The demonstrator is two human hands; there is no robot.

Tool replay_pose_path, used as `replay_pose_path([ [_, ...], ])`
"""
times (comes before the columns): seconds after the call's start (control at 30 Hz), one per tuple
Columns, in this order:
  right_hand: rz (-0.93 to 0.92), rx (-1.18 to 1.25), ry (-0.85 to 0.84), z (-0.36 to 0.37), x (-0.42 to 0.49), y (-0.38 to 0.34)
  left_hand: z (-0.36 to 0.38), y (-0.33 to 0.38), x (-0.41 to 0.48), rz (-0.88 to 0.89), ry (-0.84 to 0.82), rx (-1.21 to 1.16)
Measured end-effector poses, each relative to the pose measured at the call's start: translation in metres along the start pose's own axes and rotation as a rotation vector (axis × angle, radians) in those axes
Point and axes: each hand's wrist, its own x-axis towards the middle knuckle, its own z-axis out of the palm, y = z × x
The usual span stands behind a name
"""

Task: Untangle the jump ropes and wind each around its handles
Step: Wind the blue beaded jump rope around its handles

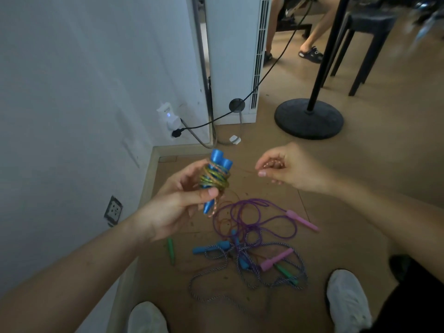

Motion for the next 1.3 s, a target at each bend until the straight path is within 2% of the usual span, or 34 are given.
replay_pose_path([
  [0.13,-0.007,-0.045,-0.105,0.015,-0.012,-0.008,-0.004,0.001,0.004,-0.042,0.173,-0.123],
  [0.2,0.009,-0.028,-0.183,0.026,-0.019,-0.012,-0.005,0.000,0.006,-0.071,0.222,-0.091],
  [0.3,0.035,0.078,-0.317,0.039,-0.027,-0.018,-0.003,-0.001,0.007,-0.122,0.252,0.000],
  [0.4,0.007,0.126,-0.420,0.037,-0.027,-0.023,-0.001,0.001,0.005,-0.189,0.216,-0.027],
  [0.47,-0.005,0.100,-0.357,0.031,-0.023,-0.025,-0.001,0.004,0.004,-0.224,0.171,-0.059],
  [0.6,-0.026,0.047,-0.054,0.022,-0.014,-0.022,-0.001,0.005,0.004,-0.245,0.131,-0.059],
  [0.67,-0.016,0.077,0.012,0.024,-0.012,-0.022,0.000,0.006,0.004,-0.255,0.112,-0.028],
  [0.87,-0.053,0.152,-0.137,0.038,-0.010,-0.031,0.010,0.008,0.002,-0.234,-0.009,0.186],
  [1.0,0.015,0.323,-0.216,0.048,-0.010,-0.030,0.013,0.006,0.001,-0.148,0.061,0.451],
  [1.1,0.015,0.367,-0.180,0.049,-0.008,-0.029,0.016,0.003,0.001,-0.100,0.142,0.571],
  [1.17,0.029,0.428,-0.140,0.048,-0.009,-0.029,0.018,0.003,0.001,-0.075,0.168,0.566],
  [1.3,0.048,0.508,-0.056,0.045,-0.011,-0.028,0.013,0.006,0.002,-0.134,0.230,0.357],
])
